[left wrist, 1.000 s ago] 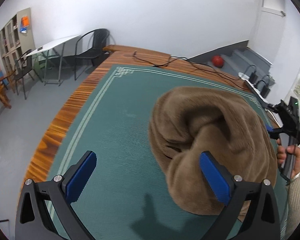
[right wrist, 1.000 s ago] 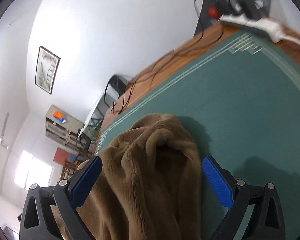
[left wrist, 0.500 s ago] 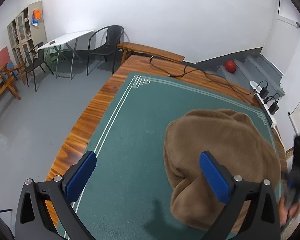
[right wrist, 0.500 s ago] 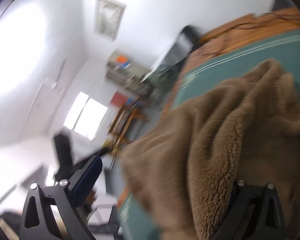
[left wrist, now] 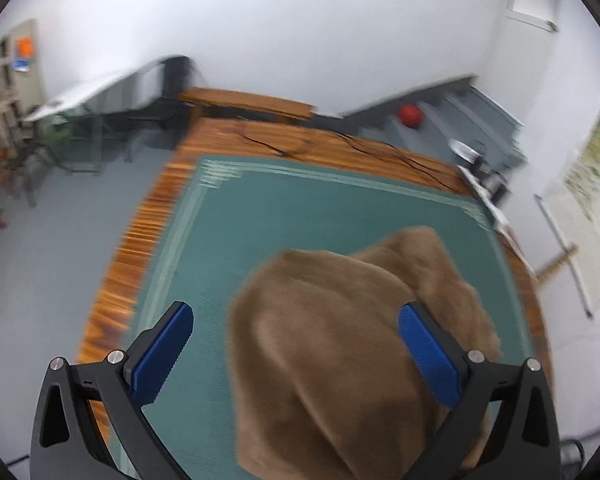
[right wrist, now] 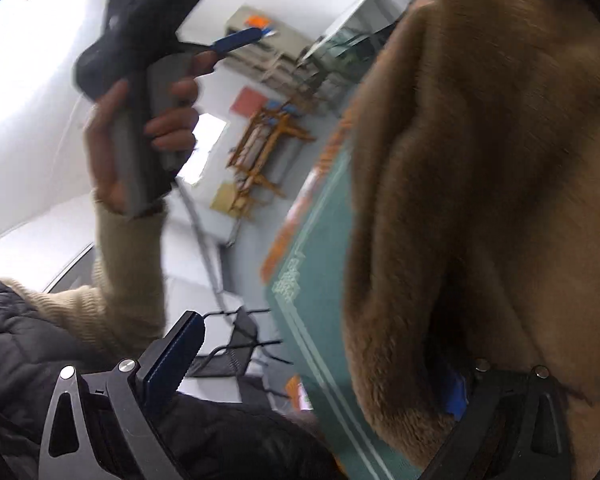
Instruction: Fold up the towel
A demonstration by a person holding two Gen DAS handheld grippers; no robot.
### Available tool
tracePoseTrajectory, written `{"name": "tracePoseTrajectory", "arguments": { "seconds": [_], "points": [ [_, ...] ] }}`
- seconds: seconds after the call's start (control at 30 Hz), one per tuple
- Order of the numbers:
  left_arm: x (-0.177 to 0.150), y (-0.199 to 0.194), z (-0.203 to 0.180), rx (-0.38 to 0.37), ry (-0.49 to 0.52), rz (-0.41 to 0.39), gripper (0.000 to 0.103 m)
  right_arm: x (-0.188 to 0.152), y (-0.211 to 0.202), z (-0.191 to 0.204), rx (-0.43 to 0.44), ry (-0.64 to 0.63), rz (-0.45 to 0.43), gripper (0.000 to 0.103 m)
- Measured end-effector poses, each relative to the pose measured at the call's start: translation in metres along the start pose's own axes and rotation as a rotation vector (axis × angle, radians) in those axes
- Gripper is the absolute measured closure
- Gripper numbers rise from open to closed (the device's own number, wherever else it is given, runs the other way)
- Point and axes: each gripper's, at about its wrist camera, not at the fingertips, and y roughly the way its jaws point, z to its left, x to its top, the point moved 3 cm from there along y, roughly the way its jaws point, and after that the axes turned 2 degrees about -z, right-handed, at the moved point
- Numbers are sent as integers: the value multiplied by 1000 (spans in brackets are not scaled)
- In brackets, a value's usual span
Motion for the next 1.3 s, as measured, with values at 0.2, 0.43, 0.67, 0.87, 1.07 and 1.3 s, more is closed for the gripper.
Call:
{"name": "tracePoseTrajectory", "arguments": {
  "seconds": [0.2, 0.43, 0.67, 0.87, 1.07, 1.3],
  "points": [
    [-3, 19, -57, -126, 109, 71, 0, -11, 10, 4, -58, -33, -32, 1],
    [-4, 64, -78, -91, 134, 212, 0, -38, 32, 23, -116, -93, -9, 1],
    [-6, 77, -87, -299, 18, 339, 0, -46, 43, 43, -164, -123, -15, 1],
    [-3, 101, -117, -304, 50, 384, 1, -42, 39, 43, -202, -154, -5, 1],
    [-13, 130, -113, -320, -22, 485, 83, -52, 41, 50, -254, -156, -34, 1],
    [30, 62, -72, -407, -104, 279, 90, -58, -12, 53, -447, -89, -199, 1]
  ]
}}
